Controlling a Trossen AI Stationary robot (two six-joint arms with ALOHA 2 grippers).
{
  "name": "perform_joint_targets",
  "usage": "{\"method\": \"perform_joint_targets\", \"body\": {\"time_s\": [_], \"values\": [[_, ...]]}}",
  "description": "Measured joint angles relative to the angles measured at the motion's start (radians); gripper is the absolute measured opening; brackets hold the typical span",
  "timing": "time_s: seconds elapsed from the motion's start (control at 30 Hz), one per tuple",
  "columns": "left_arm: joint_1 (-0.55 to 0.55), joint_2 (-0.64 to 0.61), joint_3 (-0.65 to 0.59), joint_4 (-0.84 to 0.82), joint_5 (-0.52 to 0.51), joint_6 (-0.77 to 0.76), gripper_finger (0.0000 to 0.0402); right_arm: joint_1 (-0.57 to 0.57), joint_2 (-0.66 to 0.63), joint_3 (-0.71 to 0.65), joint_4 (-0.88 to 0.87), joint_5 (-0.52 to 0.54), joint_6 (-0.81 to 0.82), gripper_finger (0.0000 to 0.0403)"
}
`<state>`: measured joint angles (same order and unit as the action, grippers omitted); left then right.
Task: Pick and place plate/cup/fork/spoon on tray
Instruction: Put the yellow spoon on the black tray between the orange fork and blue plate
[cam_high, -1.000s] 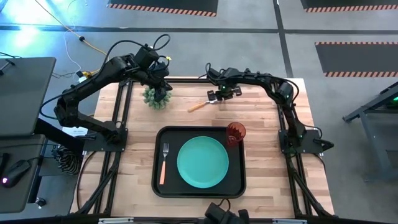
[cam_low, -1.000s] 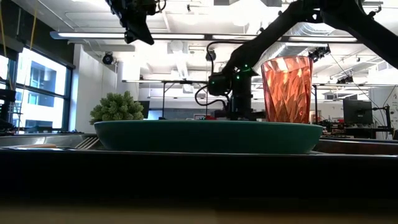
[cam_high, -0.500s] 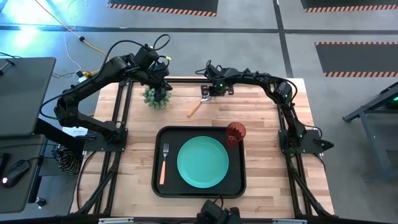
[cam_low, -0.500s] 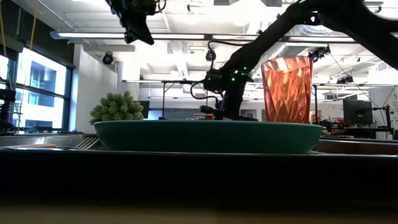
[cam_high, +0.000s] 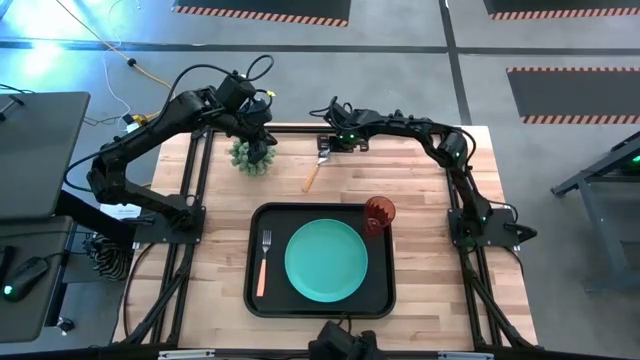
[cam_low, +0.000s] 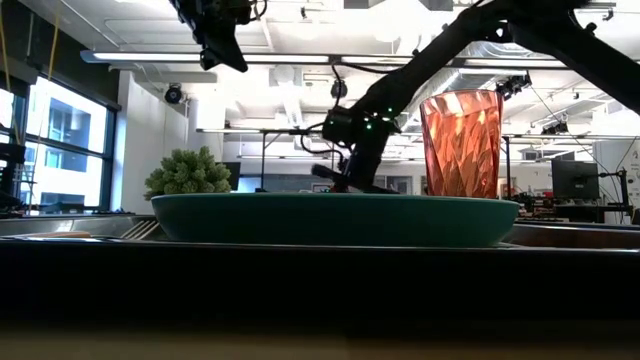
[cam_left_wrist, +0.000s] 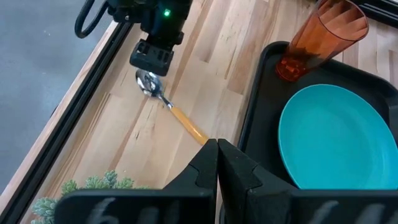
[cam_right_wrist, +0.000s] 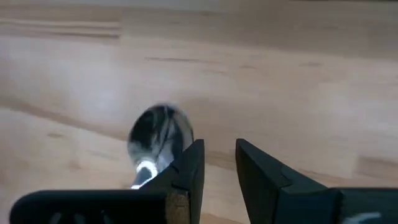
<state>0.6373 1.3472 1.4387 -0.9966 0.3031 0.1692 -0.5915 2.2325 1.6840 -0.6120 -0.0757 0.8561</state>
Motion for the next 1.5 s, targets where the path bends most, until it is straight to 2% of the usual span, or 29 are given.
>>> {"method": "perform_joint_targets", "body": {"time_s": [0.17, 0.57, 0.77, 0.9, 1.17, 1.2, 1.3, 1.5], "values": [[0.000, 0.000, 0.000, 0.000, 0.000, 0.000, 0.0000, 0.017, -0.001, 0.000, 0.042, -0.012, 0.001, 0.0083], [0.000, 0.000, 0.000, 0.000, 0.000, -0.011, 0.0000, 0.024, -0.002, 0.015, 0.002, -0.016, -0.024, 0.0083], [0.000, 0.000, 0.000, 0.002, -0.004, -0.057, 0.0000, 0.024, -0.007, 0.168, -0.160, 0.020, -0.134, 0.0083], [0.000, 0.000, 0.000, 0.006, -0.054, -0.089, 0.0007, 0.024, -0.007, 0.320, -0.279, 0.075, -0.213, 0.0083], [0.000, 0.000, 0.000, 0.006, -0.055, -0.090, 0.0065, 0.025, -0.009, 0.662, -0.418, 0.109, -0.310, 0.0083], [0.000, 0.000, 0.000, 0.007, -0.056, -0.090, 0.0075, 0.025, -0.017, 0.676, -0.407, 0.111, -0.321, 0.0083], [-0.001, 0.000, 0.000, 0.011, -0.066, -0.135, 0.0105, 0.022, -0.102, 0.606, -0.295, 0.078, -0.333, 0.0083], [-0.006, 0.000, 0.000, 0.059, -0.116, -0.246, 0.0140, 0.017, -0.202, 0.602, -0.307, 0.085, -0.389, 0.0083]]}}
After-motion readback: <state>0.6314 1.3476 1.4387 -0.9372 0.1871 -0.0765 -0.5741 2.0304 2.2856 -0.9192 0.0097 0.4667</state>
